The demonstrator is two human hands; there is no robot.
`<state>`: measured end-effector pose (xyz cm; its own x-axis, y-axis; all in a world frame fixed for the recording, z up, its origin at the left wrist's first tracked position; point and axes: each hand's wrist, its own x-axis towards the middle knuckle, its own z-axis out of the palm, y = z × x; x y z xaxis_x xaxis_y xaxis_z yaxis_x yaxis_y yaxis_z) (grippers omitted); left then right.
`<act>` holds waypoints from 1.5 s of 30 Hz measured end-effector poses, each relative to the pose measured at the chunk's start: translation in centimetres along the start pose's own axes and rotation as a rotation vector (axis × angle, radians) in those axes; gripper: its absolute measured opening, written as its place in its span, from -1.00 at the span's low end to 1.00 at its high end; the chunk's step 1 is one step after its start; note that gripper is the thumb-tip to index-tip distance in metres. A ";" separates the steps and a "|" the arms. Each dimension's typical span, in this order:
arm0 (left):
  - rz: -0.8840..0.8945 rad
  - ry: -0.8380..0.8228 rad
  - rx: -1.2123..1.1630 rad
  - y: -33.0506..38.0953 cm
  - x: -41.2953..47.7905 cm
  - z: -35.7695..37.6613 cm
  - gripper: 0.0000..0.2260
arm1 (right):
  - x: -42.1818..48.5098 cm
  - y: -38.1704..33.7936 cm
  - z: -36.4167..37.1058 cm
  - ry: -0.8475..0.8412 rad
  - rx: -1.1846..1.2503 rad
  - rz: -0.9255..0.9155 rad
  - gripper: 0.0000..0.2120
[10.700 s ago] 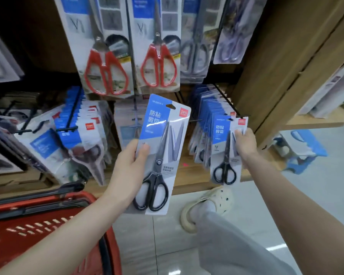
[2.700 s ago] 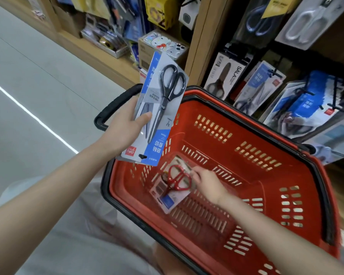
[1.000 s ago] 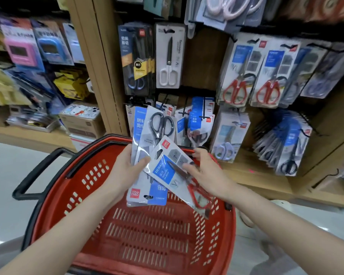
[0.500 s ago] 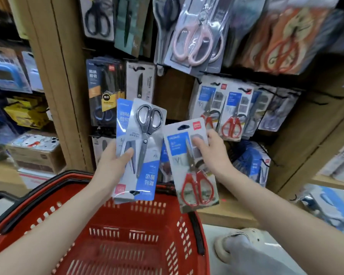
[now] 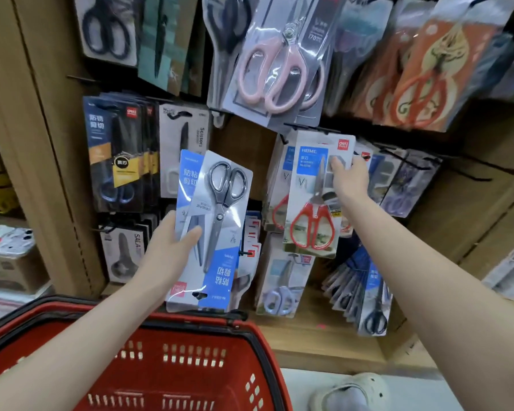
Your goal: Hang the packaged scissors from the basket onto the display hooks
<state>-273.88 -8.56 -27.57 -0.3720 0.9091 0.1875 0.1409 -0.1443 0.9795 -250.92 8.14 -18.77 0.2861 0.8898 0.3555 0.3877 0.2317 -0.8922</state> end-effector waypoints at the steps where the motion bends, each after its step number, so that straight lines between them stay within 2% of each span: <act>1: -0.006 -0.005 0.002 -0.1 0.2 0.2 -0.80 | 0.3 0.0 0.2 -0.007 -0.001 0.001 -0.64; 4: -0.015 -0.023 0.003 -0.3 0.6 0.7 -0.79 | 0.6 0.6 0.6 -0.040 0.008 -0.008 -0.59; 8: -0.038 -0.029 -0.009 -0.5 0.9 1.4 -0.80 | 0.7 1.9 0.8 -0.077 -0.022 -0.022 -0.81; 15: -0.078 -0.033 -0.018 -0.8 1.1 1.8 -0.81 | 1.9 1.7 2.0 -0.061 0.003 0.096 -0.53; 21: -0.084 -0.044 -0.030 -0.9 1.4 1.6 -0.81 | 3.5 1.7 3.0 -0.030 -0.018 0.128 -0.58; 25: -0.097 -0.041 -0.058 -0.9 1.7 1.7 -0.81 | 4.3 2.3 3.3 -0.006 -0.061 0.147 -0.68; 29: -0.103 -0.044 -0.079 -0.9 1.8 2.0 -0.82 | 3.9 2.2 3.1 0.042 -0.063 0.139 -0.54; 37: -0.164 -0.039 -0.105 -1.3 0.7 2.6 -0.86 | -0.1 1.0 2.0 0.063 -0.247 0.026 -0.57; 39: -0.203 -0.030 -0.161 -1.5 0.3 2.9 -0.84 | -3.0 0.8 1.4 -0.021 -0.209 -0.029 -0.67; 41: -0.228 -0.043 -0.202 -1.6 -0.3 2.9 -0.85 | -6.4 0.8 0.9 -0.217 -0.128 -0.036 -0.79; 43: -0.222 -0.099 -0.174 -1.6 -1.0 2.8 -0.86 | -9.3 0.9 0.2 -0.450 0.010 0.064 -0.95; 45: -0.212 -0.169 -0.105 -1.7 -1.8 2.6 -0.84 | -10.9 1.4 -0.2 -0.622 0.112 0.224 -0.91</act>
<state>-271.07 -8.94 -29.75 -0.2240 0.9742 -0.0283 -0.0223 0.0239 0.9995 -253.31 -1.38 -23.83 -0.2225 0.9742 -0.0392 0.2751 0.0241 -0.9611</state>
